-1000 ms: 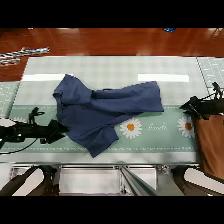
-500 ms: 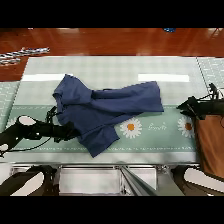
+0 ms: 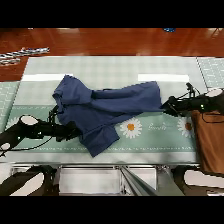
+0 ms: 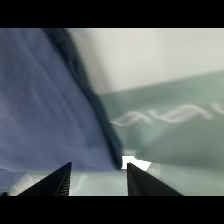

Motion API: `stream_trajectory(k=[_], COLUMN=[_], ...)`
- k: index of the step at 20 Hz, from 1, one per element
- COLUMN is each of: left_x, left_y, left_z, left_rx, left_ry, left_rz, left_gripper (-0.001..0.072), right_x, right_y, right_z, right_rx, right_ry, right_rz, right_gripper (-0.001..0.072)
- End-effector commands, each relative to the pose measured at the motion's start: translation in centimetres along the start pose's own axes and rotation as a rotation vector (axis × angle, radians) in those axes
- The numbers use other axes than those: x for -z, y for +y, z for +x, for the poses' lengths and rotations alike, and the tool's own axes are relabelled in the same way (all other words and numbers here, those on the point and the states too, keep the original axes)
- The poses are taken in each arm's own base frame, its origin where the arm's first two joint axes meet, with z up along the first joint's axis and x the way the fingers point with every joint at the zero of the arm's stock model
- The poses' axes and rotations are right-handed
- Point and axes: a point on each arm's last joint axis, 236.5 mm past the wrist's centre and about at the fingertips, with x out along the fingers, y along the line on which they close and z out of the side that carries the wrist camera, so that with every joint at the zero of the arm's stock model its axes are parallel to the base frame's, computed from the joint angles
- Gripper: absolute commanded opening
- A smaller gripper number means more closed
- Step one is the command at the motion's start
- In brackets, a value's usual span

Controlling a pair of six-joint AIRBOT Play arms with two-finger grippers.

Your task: Fold the shirts.

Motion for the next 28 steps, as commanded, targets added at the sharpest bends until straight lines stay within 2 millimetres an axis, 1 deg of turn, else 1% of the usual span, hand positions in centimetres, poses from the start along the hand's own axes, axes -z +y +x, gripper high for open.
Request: stream_trajectory(k=[1,2,3,4,5,6,7,8,9,10,11,12,13,14,15,16,17,18,20,22,23,24,25,26,28], left_x=[-0.3,-0.5,-0.5,-0.7,-1.1,-1.9,-2.9,-4.3,-5.8,-7.4,-9.0,-10.1,-10.8,-10.9,-10.3,-9.1,-7.4,-5.2,-0.2,4.4,6.2,7.6,8.6,9.4,10.0], left_y=[0.1,0.1,0.1,0.0,-0.4,-1.2,-2.3,-3.9,-5.8,-8.2,-11.0,-13.9,-17.2,-20.3,-23.5,-26.1,-28.4,-30.6,-33.8,-35.4,-35.5,-35.3,-34.7,-33.7,-31.1], left_z=[0.0,0.0,0.0,-0.1,-0.3,-0.9,-1.8,-3.3,-5.3,-8.0,-11.3,-15.0,-19.3,-23.5,-27.9,-31.8,-35.4,-38.8,-44.0,-47.6,-48.9,-49.8,-50.3,-50.4,-50.3], left_rx=[-0.005,-0.007,-0.007,-0.006,-0.001,0.01,0.027,0.052,0.077,0.105,0.131,0.158,0.188,0.212,0.235,0.25,0.259,0.266,0.271,0.253,0.22,0.18,0.129,0.053,-0.069], left_ry=[-0.013,-0.019,-0.022,-0.025,-0.033,-0.046,-0.065,-0.093,-0.132,-0.191,-0.269,-0.356,-0.462,-0.565,-0.674,-0.767,-0.855,-0.943,-1.096,-1.227,-1.291,-1.342,-1.386,-1.413,-1.422], left_rz=[0.002,0.002,0.002,0.005,0.014,0.03,0.051,0.084,0.126,0.183,0.253,0.324,0.402,0.478,0.56,0.622,0.694,0.765,0.885,0.97,0.996,1.009,1.013,1.01,0.939], left_gripper=[0.0024,0.0024,0.0024,0.0024,0.0024,0.0024,0.0024,0.0024,0.0024,0.0024,0.0024,0.0024,0.0024,0.0024,0.0024,0.0024,0.0024,0.0024,0.0024,0.0024,0.0024,0.0024,0.0024,0.0024,0.0024], right_x=[-1.2,-1.5,-1.8,-2.1,-2.6,-2.9,-3.5,-4.4,-5.8,-7.3,-8.6,-9.5,-9.8,-9.5,-8.5,-7.2,-5.3,-3.1,1.4,5.5,7.2,8.9,10.3,11.7,13.7], right_y=[2.4,3.2,3.9,4.5,5.2,6.4,7.8,9.4,11.4,13.8,16.2,18.6,21.3,23.6,26.0,28.0,29.8,31.3,33.2,33.6,33.2,32.7,32.0,31.1,29.4], right_z=[2.2,2.6,2.9,3.0,2.7,1.9,0.5,-1.5,-4.5,-8.3,-12.4,-16.8,-21.8,-26.2,-30.6,-34.4,-38.1,-41.1,-45.3,-48.0,-48.8,-49.4,-49.7,-49.7,-49.6], right_rx=[-0.044,-0.054,-0.06,-0.062,-0.072,-0.094,-0.114,-0.136,-0.158,-0.18,-0.198,-0.211,-0.224,-0.231,-0.235,-0.239,-0.244,-0.245,-0.225,-0.168,-0.116,-0.058,-0.004,0.049,0.117], right_ry=[-0.03,-0.039,-0.049,-0.057,-0.065,-0.058,-0.06,-0.082,-0.136,-0.213,-0.303,-0.402,-0.509,-0.604,-0.702,-0.79,-0.879,-0.952,-1.071,-1.168,-1.204,-1.232,-1.245,-1.247,-1.251], right_rz=[0.006,0.001,-0.01,-0.027,-0.051,-0.082,-0.121,-0.164,-0.22,-0.276,-0.329,-0.389,-0.453,-0.518,-0.586,-0.641,-0.69,-0.737,-0.817,-0.865,-0.879,-0.89,-0.887,-0.881,-0.844], right_gripper=[0.0406,0.0396,0.0302,0.0119,0.0025,0.0025,0.0025,0.0025,0.0025,0.0024,0.0024,0.0024,0.0024,0.0024,0.0024,0.0024,0.0024,0.0024,0.0025,0.0025,0.0025,0.0025,0.0025,0.0025,0.0025])
